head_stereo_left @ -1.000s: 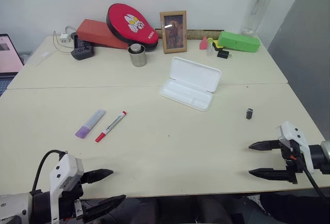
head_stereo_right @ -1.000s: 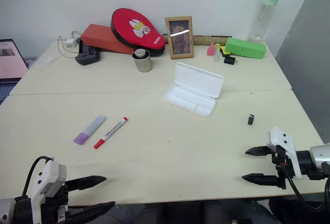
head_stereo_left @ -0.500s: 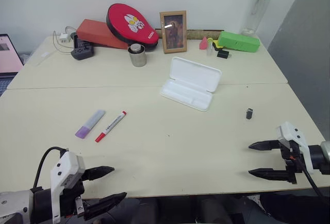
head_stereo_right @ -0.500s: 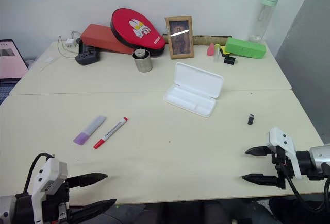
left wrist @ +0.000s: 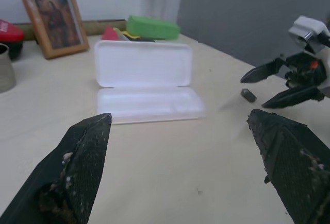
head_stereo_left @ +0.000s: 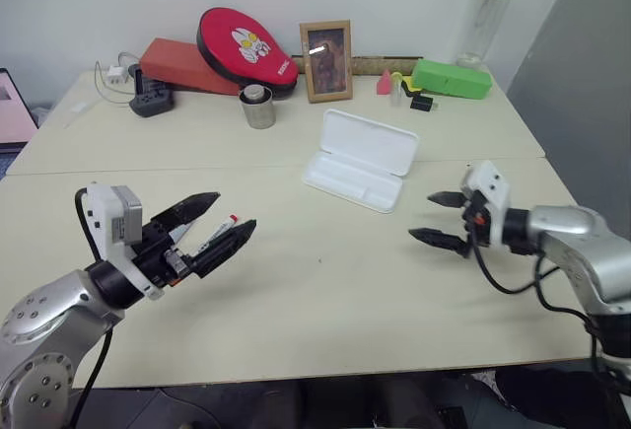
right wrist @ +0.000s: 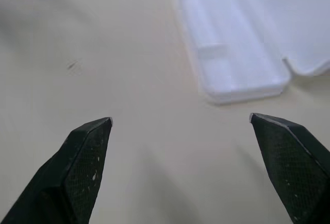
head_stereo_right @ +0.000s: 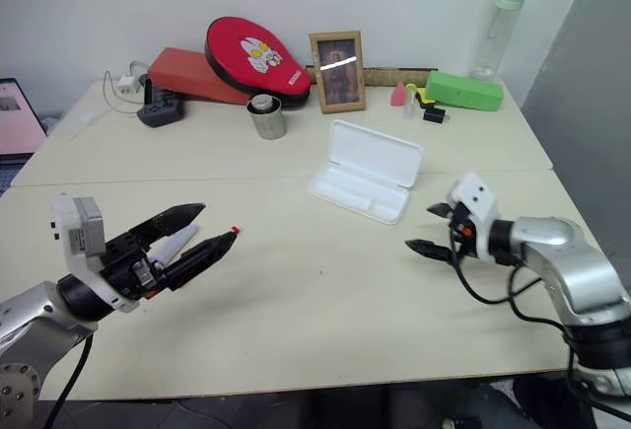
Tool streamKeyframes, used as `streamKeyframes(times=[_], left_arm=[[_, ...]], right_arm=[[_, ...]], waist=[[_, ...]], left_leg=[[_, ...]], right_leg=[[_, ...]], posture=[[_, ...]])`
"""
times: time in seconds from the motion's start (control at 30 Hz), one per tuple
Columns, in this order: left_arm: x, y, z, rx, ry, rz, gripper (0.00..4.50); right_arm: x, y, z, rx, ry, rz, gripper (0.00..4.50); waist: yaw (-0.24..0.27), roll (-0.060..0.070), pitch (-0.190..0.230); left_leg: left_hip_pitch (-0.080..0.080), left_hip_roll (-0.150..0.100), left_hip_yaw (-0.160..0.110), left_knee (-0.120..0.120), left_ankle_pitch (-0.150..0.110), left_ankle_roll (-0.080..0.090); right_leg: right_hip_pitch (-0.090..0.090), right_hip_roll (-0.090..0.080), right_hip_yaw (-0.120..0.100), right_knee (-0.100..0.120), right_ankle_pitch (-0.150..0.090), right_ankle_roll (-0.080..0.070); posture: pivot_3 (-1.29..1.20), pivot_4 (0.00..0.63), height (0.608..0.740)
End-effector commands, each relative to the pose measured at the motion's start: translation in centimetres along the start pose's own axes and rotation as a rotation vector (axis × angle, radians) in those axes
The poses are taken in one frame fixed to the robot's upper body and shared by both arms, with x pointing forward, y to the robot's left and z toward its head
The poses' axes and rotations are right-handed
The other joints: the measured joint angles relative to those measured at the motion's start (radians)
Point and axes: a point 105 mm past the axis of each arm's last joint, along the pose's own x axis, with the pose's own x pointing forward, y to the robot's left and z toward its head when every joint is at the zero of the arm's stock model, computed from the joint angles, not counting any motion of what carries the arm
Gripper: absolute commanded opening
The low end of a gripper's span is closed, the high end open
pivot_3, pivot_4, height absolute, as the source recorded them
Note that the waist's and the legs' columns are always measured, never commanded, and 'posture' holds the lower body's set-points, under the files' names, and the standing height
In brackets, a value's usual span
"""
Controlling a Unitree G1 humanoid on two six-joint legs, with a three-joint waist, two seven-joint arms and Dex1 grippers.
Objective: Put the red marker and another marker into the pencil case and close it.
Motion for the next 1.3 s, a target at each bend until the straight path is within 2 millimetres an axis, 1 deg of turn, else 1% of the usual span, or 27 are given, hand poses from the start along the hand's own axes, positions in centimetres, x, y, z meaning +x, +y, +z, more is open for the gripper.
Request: streamKeyframes(times=[0.03,0.1,0.17,0.33,0.43,0.5,0.6,0.63,0.67,0.7,0.73,0.83,1.1,1.13,1.3], left_arm=[[0.4,0.3,0.6,0.024,-0.030,-0.001,4.50],[0.5,0.7,1.4,0.031,-0.059,0.006,4.50],[0.6,0.7,1.9,0.028,-0.074,-0.005,4.50],[0.7,0.4,2.2,0.036,-0.072,-0.032,4.50],[1.1,-0.4,1.6,0.035,-0.041,-0.083,4.50],[1.2,-0.7,1.5,0.036,-0.029,-0.099,4.50],[1.2,-0.8,1.5,0.040,-0.028,-0.104,4.50],[1.3,-0.7,1.5,0.043,-0.029,-0.103,4.50],[1.3,-0.7,1.5,0.044,-0.031,-0.103,4.50],[1.4,-0.6,1.6,0.045,-0.032,-0.102,4.50],[1.4,-0.6,1.6,0.045,-0.032,-0.102,4.50],[1.5,-0.9,1.4,0.049,-0.019,-0.121,4.50],[1.8,-1.1,1.5,0.050,-0.026,-0.131,4.50],[1.8,-1.1,1.5,0.050,-0.026,-0.131,4.50],[1.9,-1.3,1.3,0.045,-0.016,-0.140,4.50]], right_arm=[[2.4,-0.3,1.3,-0.046,0.016,-0.047,4.48],[3.8,-0.1,1.4,-0.054,0.030,-0.040,4.48],[4.5,0.3,1.3,-0.059,0.042,-0.017,4.48],[6.0,0.8,1.4,-0.055,0.055,0.002,4.48],[7.6,0.0,1.4,-0.055,0.069,-0.035,4.48],[8.0,-0.4,1.4,-0.050,0.075,-0.047,4.48],[8.5,-0.4,0.8,-0.050,0.100,-0.033,3.92],[8.7,-0.3,0.5,-0.046,0.111,-0.028,3.64],[8.9,-0.3,0.2,-0.054,0.122,-0.024,3.46],[9.0,-0.3,0.1,-0.061,0.129,-0.020,3.12],[9.1,-0.3,0.0,-0.067,0.133,-0.019,2.89],[9.5,-0.2,0.1,-0.056,0.133,-0.014,2.30],[10.2,-0.7,0.0,-0.044,0.151,-0.024,0.26],[10.2,-0.8,0.1,-0.048,0.151,-0.023,0.08],[9.6,-0.9,1.0,-0.087,0.118,-0.001,0.08]], waist=[[0.002,0.000,0.000],[0.002,0.000,0.000],[0.005,0.000,0.000],[0.003,0.000,0.000],[-0.002,0.000,0.000],[-0.003,0.000,0.000],[-0.001,0.000,0.000],[-0.001,0.000,0.000],[-0.001,0.000,0.000],[-0.001,0.000,0.000],[-0.001,0.000,0.000],[-0.001,0.000,0.000],[-0.001,0.000,0.000],[-0.001,0.000,0.000],[-0.001,0.000,0.000]], left_leg=[[-0.001,0.000,0.000,0.000,0.000,0.000],[-0.005,0.000,-0.001,0.001,0.000,0.000],[-0.007,0.000,-0.002,0.001,0.000,0.000],[-0.007,-0.001,-0.002,0.002,0.000,0.000],[-0.006,-0.001,-0.002,0.002,0.000,0.000],[-0.005,0.000,-0.001,0.001,0.000,0.000],[-0.006,0.000,-0.001,0.001,0.000,0.000],[-0.007,0.000,-0.001,0.001,0.000,0.000],[-0.007,0.000,-0.001,0.001,0.000,0.000],[-0.006,0.000,-0.001,0.001,0.000,0.000],[-0.006,0.000,-0.001,0.001,0.000,0.000],[-0.006,0.000,-0.001,0.001,0.000,0.000],[-0.006,0.000,-0.001,0.001,0.000,0.000],[-0.006,0.000,-0.001,0.001,0.000,0.000],[-0.006,0.000,-0.001,0.001,0.000,0.000]], right_leg=[[-0.001,0.000,0.000,0.000,-0.001,0.000],[-0.004,-0.001,-0.001,0.000,-0.001,0.000],[-0.005,-0.001,-0.002,0.001,0.000,0.000],[-0.005,-0.001,-0.002,0.001,0.000,0.001],[-0.005,0.000,-0.002,0.001,0.001,0.000],[-0.005,0.000,-0.002,0.002,0.001,0.000],[-0.005,0.000,-0.002,0.002,0.001,0.000],[-0.006,0.000,-0.001,0.002,0.001,0.000],[-0.006,0.000,-0.001,0.002,0.001,0.000],[-0.006,0.000,-0.001,0.002,0.001,0.000],[-0.006,0.000,-0.002,0.002,0.001,0.000],[-0.005,0.000,-0.002,0.002,0.001,0.000],[-0.006,0.000,-0.002,0.002,0.001,0.000],[-0.006,0.000,-0.002,0.002,0.001,0.000],[-0.006,0.000,-0.002,0.002,0.001,0.000]], posture=[[0.00,0.150,0.740],[0.00,0.150,0.740],[0.00,0.150,0.740],[0.00,0.150,0.740],[0.00,0.150,0.740],[0.00,0.150,0.740],[0.00,0.150,0.740],[0.00,0.150,0.740],[0.00,0.150,0.740],[0.00,0.150,0.740],[0.00,0.150,0.740],[0.00,0.150,0.740],[0.00,0.150,0.740],[0.00,0.150,0.740],[0.00,0.150,0.740]])
